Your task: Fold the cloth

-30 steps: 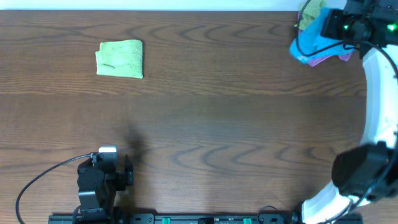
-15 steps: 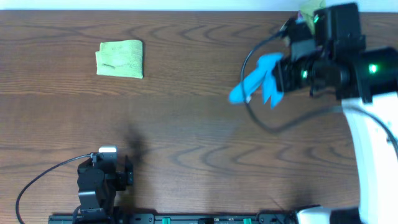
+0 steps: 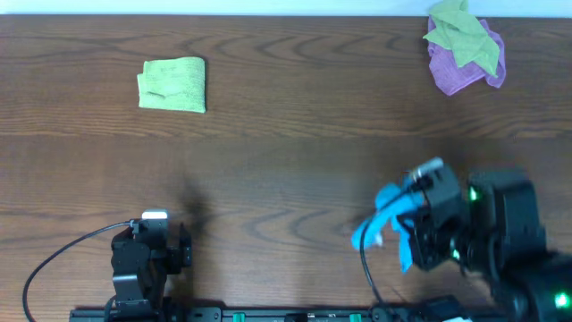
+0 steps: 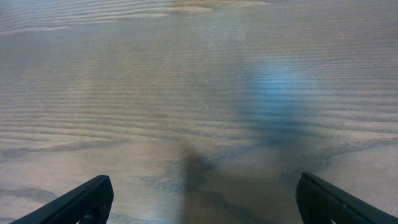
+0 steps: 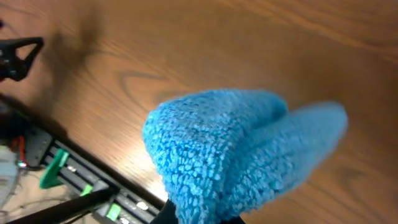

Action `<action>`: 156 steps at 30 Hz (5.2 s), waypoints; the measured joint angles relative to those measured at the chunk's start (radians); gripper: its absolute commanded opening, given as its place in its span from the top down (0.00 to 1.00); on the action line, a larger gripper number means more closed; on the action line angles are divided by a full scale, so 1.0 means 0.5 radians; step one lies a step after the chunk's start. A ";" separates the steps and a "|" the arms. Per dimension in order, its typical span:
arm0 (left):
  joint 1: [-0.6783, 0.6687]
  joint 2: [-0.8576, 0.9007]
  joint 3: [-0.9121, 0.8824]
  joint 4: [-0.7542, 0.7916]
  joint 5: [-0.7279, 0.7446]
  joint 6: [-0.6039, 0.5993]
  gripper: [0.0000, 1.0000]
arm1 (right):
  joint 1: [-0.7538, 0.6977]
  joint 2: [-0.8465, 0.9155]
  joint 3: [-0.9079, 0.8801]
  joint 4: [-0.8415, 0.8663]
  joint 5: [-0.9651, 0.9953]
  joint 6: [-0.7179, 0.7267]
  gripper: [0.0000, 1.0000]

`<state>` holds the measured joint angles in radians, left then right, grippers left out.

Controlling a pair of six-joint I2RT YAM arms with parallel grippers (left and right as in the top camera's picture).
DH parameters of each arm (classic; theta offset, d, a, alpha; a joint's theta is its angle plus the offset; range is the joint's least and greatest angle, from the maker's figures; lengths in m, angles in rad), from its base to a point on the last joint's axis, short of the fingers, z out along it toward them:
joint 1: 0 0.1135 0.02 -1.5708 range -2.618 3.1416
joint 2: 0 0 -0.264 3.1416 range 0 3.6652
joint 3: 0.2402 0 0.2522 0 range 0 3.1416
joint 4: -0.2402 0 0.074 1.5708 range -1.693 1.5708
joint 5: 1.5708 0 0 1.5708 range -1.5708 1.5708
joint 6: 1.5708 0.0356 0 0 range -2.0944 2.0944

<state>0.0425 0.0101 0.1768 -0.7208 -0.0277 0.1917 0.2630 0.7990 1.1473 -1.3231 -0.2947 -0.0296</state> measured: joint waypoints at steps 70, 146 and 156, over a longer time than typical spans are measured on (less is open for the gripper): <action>0.000 -0.003 -0.008 0.092 0.379 -0.916 0.05 | 0.465 2.174 0.364 1.226 0.474 0.501 0.23; 0.000 -0.003 -0.009 0.089 0.380 -0.916 0.05 | 0.446 2.386 0.465 1.187 0.809 0.580 0.99; 0.000 -0.003 -0.009 0.089 0.380 -0.916 0.05 | 0.445 2.192 0.466 1.135 0.861 0.576 0.91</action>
<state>0.0425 0.0086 0.1722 -0.6762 0.1623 -0.2665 0.4854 1.8950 1.3804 -0.7555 0.1356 0.2584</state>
